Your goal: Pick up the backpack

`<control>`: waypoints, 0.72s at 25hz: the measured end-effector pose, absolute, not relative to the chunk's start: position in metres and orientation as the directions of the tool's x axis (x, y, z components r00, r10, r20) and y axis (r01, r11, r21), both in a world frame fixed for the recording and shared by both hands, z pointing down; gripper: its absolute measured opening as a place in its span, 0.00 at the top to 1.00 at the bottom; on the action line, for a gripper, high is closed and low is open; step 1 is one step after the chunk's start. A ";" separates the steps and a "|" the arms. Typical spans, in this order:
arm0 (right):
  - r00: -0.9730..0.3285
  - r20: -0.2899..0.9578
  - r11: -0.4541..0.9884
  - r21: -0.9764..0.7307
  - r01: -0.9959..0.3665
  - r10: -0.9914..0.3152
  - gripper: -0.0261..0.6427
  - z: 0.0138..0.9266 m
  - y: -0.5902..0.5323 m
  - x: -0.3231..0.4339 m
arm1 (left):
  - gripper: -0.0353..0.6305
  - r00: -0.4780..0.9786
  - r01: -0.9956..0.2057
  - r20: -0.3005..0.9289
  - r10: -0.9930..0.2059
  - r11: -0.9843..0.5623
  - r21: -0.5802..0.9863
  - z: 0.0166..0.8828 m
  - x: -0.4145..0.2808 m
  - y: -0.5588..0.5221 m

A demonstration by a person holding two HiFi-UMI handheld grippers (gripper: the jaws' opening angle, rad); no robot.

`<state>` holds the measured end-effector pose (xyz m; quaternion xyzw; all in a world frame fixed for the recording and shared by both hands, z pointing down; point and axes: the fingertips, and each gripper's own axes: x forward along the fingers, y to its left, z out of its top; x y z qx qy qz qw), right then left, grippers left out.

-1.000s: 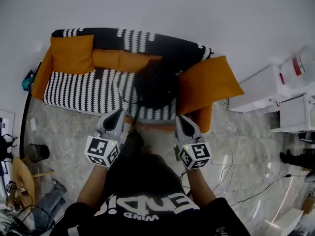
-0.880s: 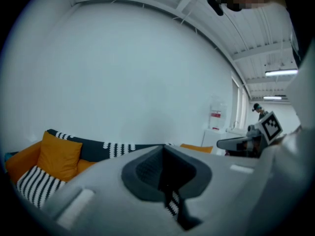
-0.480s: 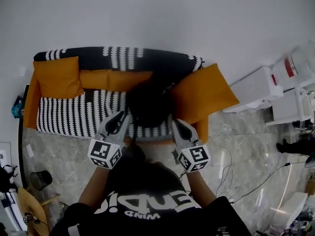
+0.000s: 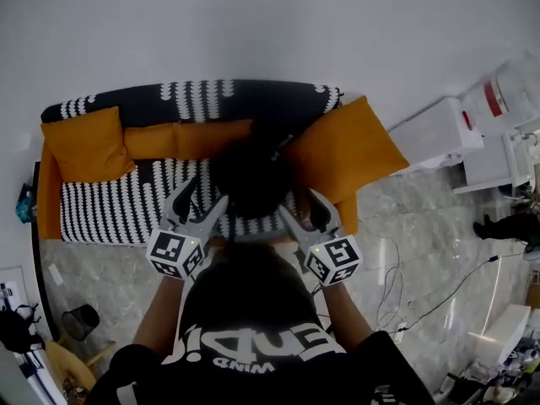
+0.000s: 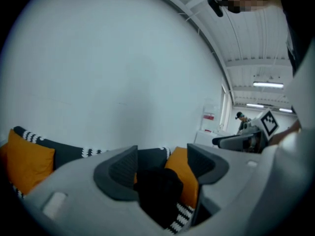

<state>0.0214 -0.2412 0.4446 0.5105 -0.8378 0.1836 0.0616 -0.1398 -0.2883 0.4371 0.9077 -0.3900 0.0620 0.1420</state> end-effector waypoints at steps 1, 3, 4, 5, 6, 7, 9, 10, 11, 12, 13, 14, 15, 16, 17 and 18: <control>-0.471 0.295 0.410 -0.248 -0.878 -0.831 0.54 0.448 -0.244 0.023 | 0.47 0.689 -0.725 0.228 -0.688 -0.655 0.212 0.440 -0.137 -0.292; -0.472 0.308 0.408 -0.252 -0.877 -0.826 0.53 0.456 -0.250 0.027 | 0.46 0.688 -0.726 0.242 -0.684 -0.653 0.215 0.445 -0.133 -0.299; -0.474 0.317 0.407 -0.255 -0.877 -0.822 0.53 0.462 -0.253 0.029 | 0.46 0.689 -0.725 0.251 -0.680 -0.653 0.218 0.449 -0.131 -0.302; -0.474 0.326 0.406 -0.258 -0.877 -0.818 0.53 0.468 -0.256 0.031 | 0.45 0.691 -0.722 0.261 -0.674 -0.654 0.223 0.454 -0.128 -0.304; -0.474 0.335 0.403 -0.262 -0.877 -0.814 0.53 0.475 -0.259 0.034 | 0.43 0.695 -0.718 0.271 -0.666 -0.657 0.229 0.459 -0.126 -0.306; -0.475 0.343 0.401 -0.266 -0.877 -0.810 0.53 0.481 -0.262 0.036 | 0.43 0.700 -0.714 0.283 -0.656 -0.660 0.233 0.465 -0.123 -0.309; -0.479 0.360 0.401 -0.272 -0.875 -0.800 0.53 0.492 -0.269 0.041 | 0.43 0.707 -0.705 0.303 -0.638 -0.667 0.240 0.478 -0.116 -0.315; -0.481 0.368 0.402 -0.273 -0.874 -0.796 0.53 0.497 -0.273 0.044 | 0.43 0.709 -0.702 0.313 -0.632 -0.669 0.242 0.485 -0.112 -0.319; -0.483 0.376 0.402 -0.275 -0.873 -0.791 0.53 0.503 -0.277 0.047 | 0.43 0.710 -0.701 0.322 -0.626 -0.670 0.245 0.491 -0.108 -0.323; -0.484 0.386 0.401 -0.280 -0.872 -0.785 0.53 0.509 -0.280 0.050 | 0.43 0.711 -0.699 0.331 -0.620 -0.671 0.247 0.497 -0.104 -0.328; -0.488 0.396 0.401 -0.285 -0.871 -0.778 0.53 0.516 -0.284 0.052 | 0.43 0.713 -0.697 0.341 -0.613 -0.673 0.248 0.504 -0.100 -0.333; -0.493 0.408 0.403 -0.289 -0.868 -0.768 0.53 0.524 -0.287 0.054 | 0.43 0.717 -0.692 0.350 -0.603 -0.678 0.249 0.511 -0.096 -0.337; -0.499 0.421 0.408 -0.291 -0.865 -0.757 0.53 0.533 -0.289 0.055 | 0.43 0.722 -0.685 0.359 -0.592 -0.684 0.251 0.518 -0.091 -0.341; -0.506 0.434 0.414 -0.293 -0.862 -0.746 0.53 0.542 -0.292 0.056 | 0.43 0.729 -0.677 0.367 -0.578 -0.690 0.257 0.526 -0.086 -0.346; -0.511 0.448 0.418 -0.295 -0.859 -0.734 0.53 0.552 -0.294 0.057 | 0.43 0.736 -0.668 0.373 -0.564 -0.696 0.265 0.535 -0.081 -0.350; -0.513 0.463 0.418 -0.298 -0.858 -0.723 0.53 0.563 -0.298 0.058 | 0.43 0.744 -0.658 0.380 -0.550 -0.701 0.274 0.544 -0.077 -0.356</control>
